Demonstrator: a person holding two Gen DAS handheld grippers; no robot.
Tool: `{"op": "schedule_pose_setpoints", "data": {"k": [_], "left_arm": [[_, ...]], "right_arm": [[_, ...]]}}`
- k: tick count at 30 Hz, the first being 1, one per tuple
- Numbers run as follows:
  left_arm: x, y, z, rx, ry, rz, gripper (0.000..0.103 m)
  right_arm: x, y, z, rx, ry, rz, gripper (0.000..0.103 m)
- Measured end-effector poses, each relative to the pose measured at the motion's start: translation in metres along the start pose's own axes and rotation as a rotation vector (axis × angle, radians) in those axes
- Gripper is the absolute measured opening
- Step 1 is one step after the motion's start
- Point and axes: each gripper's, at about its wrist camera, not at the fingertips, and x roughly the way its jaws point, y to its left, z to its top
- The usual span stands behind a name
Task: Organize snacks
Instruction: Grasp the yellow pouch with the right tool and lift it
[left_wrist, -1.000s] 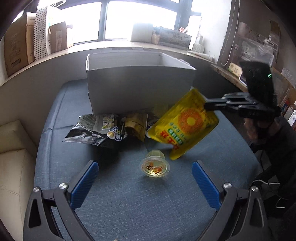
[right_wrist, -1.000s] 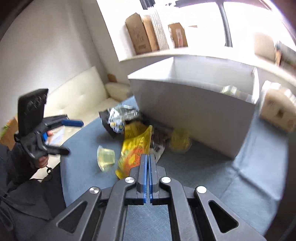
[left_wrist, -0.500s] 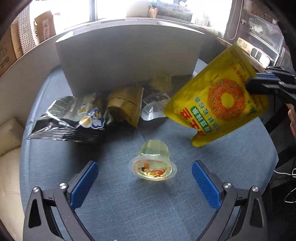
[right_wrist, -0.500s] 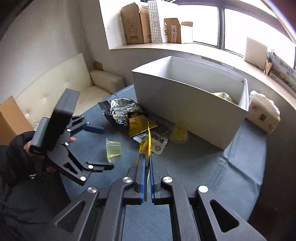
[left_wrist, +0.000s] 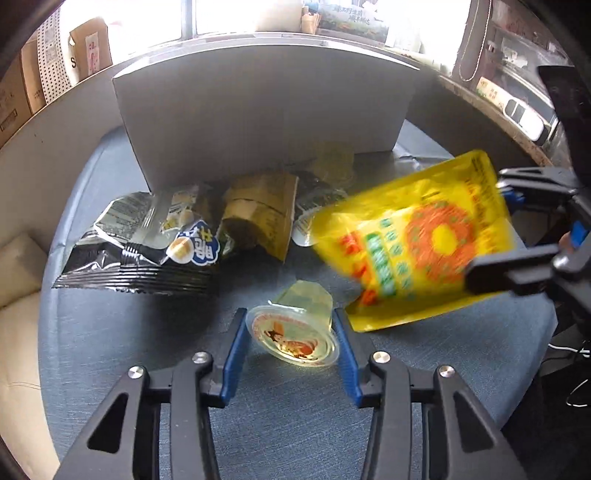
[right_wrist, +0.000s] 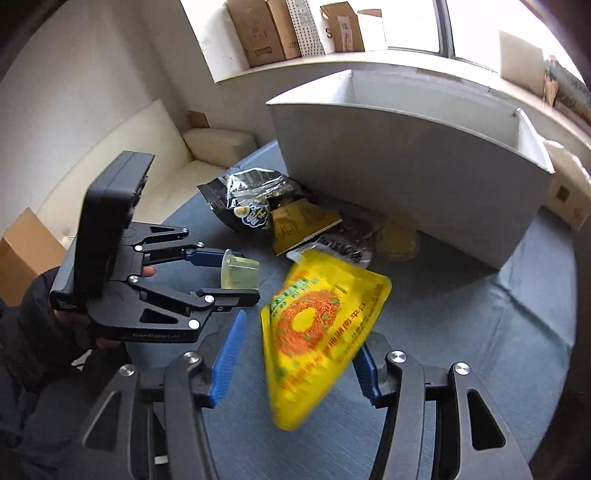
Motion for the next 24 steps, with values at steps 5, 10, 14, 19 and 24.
{"op": "schedule_pose_setpoints", "data": {"k": [5, 10, 14, 19, 24], "left_arm": [[-0.008, 0.003, -0.003, 0.018, -0.009, -0.022, 0.049], [-0.010, 0.013, -0.005, 0.000, -0.010, -0.036, 0.049], [-0.015, 0.017, -0.004, 0.006, -0.024, -0.028, 0.049], [-0.030, 0.015, -0.009, 0.011, -0.051, -0.020, 0.049], [-0.053, 0.020, -0.006, -0.002, -0.107, -0.020, 0.049]], "right_arm": [[0.022, 0.002, 0.006, 0.040, 0.016, 0.006, 0.060], [0.035, 0.010, 0.006, 0.020, 0.051, 0.018, 0.034], [0.036, 0.012, 0.005, 0.032, 0.042, 0.024, 0.028], [0.027, 0.021, 0.004, -0.001, 0.014, -0.029, 0.024], [0.000, 0.029, 0.003, -0.028, -0.045, -0.107, 0.024]]}}
